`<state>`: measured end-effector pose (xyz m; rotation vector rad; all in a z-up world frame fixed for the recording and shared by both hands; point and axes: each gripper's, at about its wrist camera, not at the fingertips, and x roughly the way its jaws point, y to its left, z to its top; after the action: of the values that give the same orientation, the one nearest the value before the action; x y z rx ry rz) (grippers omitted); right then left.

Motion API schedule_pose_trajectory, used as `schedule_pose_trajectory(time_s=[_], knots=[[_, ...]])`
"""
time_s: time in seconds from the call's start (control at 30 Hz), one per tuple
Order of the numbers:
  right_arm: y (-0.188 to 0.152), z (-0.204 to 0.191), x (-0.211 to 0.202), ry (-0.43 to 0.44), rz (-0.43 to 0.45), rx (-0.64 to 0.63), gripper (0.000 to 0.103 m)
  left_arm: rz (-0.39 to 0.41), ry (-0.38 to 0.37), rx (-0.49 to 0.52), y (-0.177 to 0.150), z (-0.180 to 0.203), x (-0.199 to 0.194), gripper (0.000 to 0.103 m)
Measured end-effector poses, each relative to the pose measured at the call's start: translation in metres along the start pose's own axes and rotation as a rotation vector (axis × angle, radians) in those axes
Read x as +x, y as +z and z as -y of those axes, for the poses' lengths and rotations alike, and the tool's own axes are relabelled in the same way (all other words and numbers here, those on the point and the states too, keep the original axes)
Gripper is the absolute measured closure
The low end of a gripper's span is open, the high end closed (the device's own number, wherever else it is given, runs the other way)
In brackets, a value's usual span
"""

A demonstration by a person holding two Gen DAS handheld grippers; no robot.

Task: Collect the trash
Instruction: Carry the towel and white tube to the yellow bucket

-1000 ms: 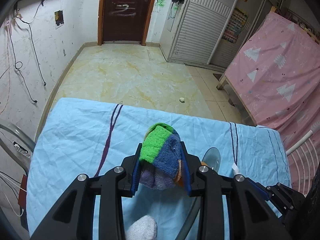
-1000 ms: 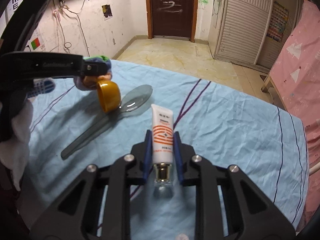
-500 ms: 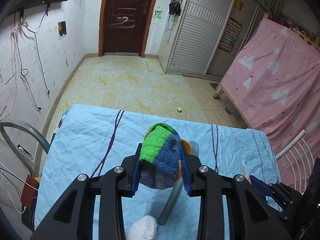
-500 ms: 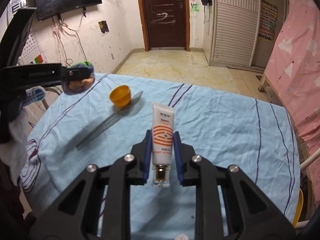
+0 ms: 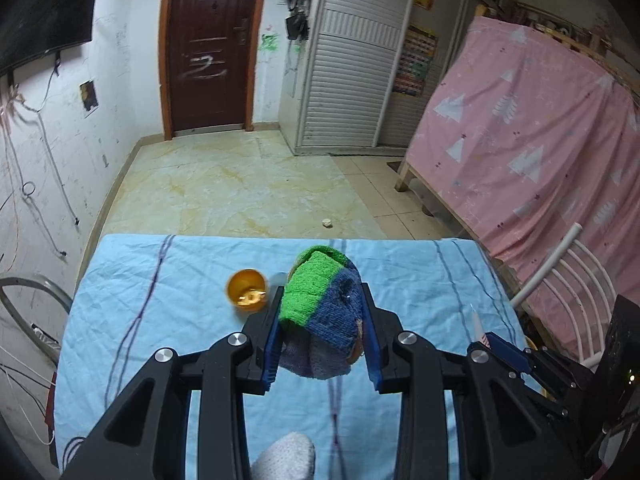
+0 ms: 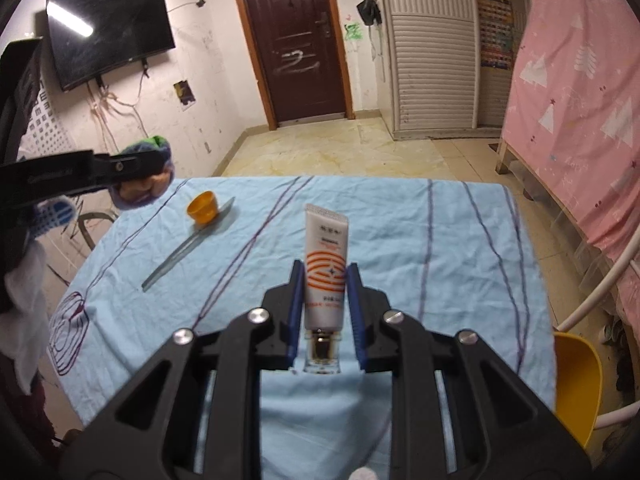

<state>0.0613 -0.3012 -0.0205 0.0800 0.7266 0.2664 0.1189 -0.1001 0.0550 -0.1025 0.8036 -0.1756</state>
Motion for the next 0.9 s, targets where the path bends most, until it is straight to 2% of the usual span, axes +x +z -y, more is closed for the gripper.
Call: schedule_pose_trajectory(time_s=[0.57, 0.9], knots=[[-0.038, 0.126, -0.067, -0.107, 0.105, 0.223, 0.083, -0.044, -0.108, 0.206, -0.029, 0.158, 0.015, 0.078], [-0.067, 0.192, -0.082, -0.172, 0.113, 0.343, 0.083, -0.095, -0.151, 0.312, -0.051, 0.231, 0.034, 0.078]])
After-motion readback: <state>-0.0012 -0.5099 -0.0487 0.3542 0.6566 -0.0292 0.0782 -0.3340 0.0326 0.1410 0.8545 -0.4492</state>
